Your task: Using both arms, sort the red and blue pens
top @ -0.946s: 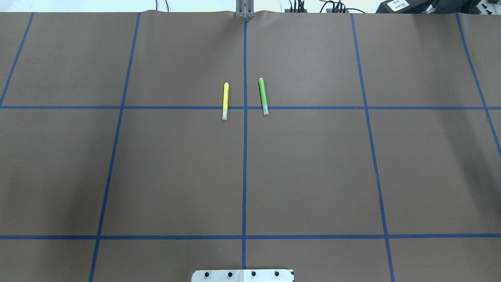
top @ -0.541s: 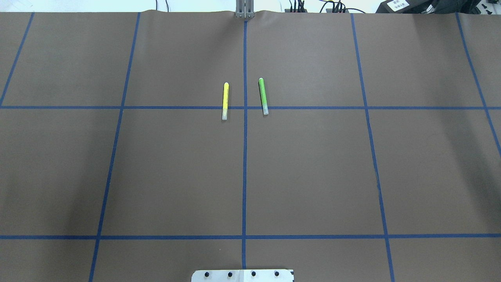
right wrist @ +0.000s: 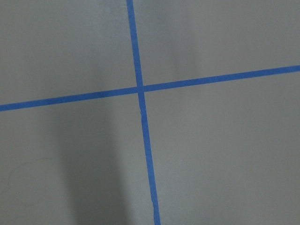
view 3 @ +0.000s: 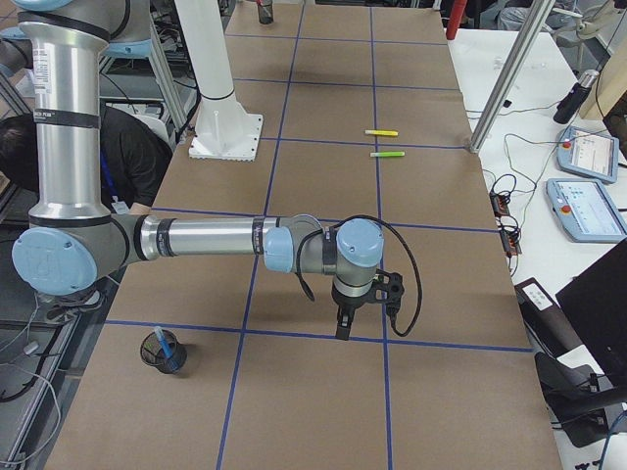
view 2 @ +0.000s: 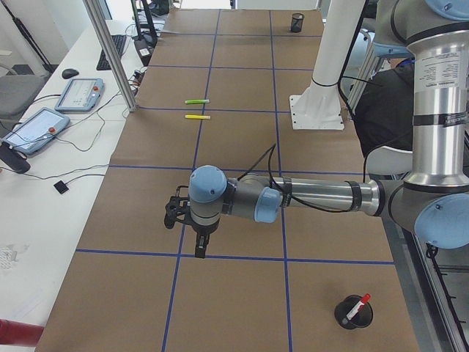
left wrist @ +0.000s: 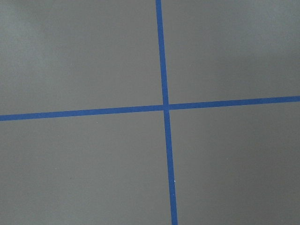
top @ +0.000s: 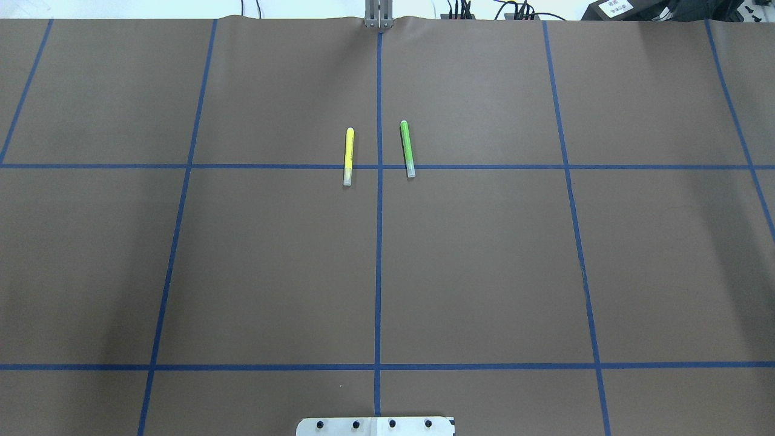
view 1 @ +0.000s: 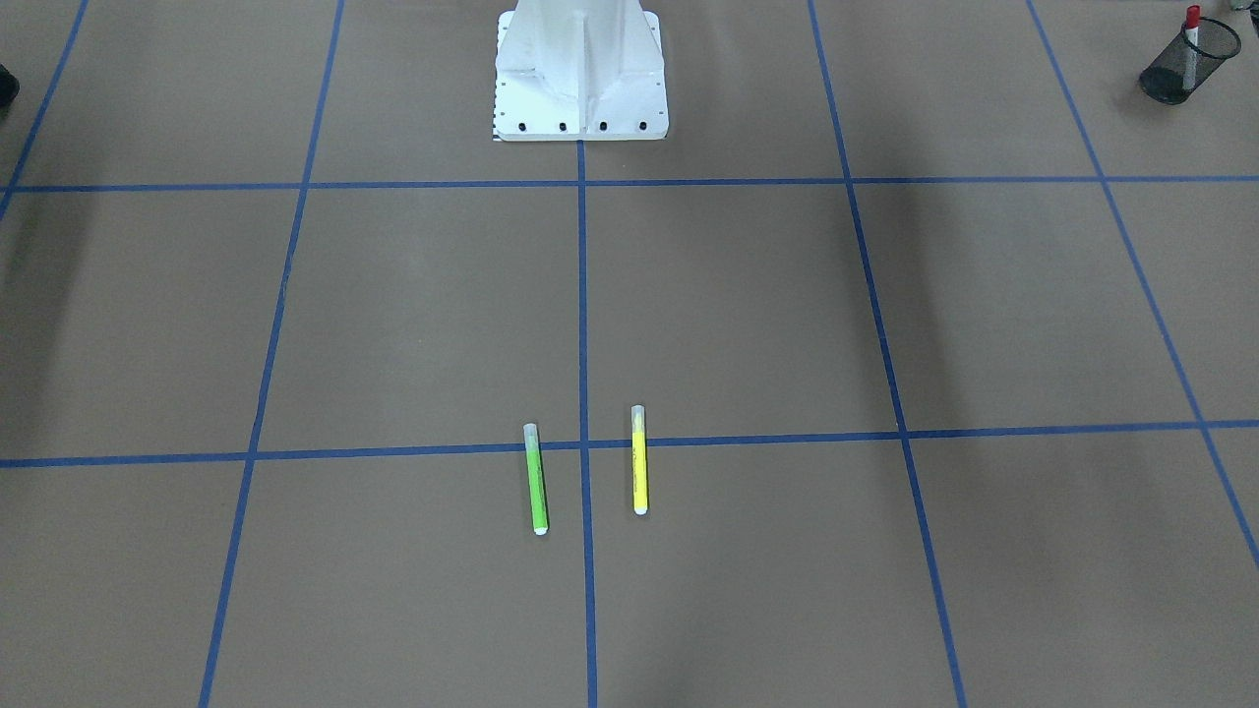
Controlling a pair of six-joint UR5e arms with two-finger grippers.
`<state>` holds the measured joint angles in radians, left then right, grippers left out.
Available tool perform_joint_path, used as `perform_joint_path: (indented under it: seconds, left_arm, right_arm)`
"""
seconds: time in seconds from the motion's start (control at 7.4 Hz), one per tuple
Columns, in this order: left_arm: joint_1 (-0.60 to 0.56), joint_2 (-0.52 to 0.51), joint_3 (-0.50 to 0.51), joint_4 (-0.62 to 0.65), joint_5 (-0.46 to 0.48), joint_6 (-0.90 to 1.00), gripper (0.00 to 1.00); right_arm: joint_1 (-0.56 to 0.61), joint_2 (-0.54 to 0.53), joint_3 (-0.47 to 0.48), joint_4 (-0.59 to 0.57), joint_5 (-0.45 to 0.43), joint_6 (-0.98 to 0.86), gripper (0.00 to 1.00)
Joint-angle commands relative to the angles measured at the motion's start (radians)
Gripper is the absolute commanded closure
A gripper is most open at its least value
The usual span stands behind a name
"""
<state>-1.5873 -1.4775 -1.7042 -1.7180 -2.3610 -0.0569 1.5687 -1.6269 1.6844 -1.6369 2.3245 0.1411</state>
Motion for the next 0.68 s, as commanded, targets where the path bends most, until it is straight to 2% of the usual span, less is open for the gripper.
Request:
perform_joint_path:
  seconds: [0.0,0.54]
  left_arm:
    - [0.0,0.003,-0.003,0.002,-0.001,0.0,0.0]
    - [0.001,0.003,0.002,0.005,0.0,-0.001,0.0]
  right_arm:
    - [0.001,-0.005,-0.005,-0.001,0.016,-0.002,0.0]
    - [0.001,-0.005,-0.006,0.0,0.024,-0.001,0.0]
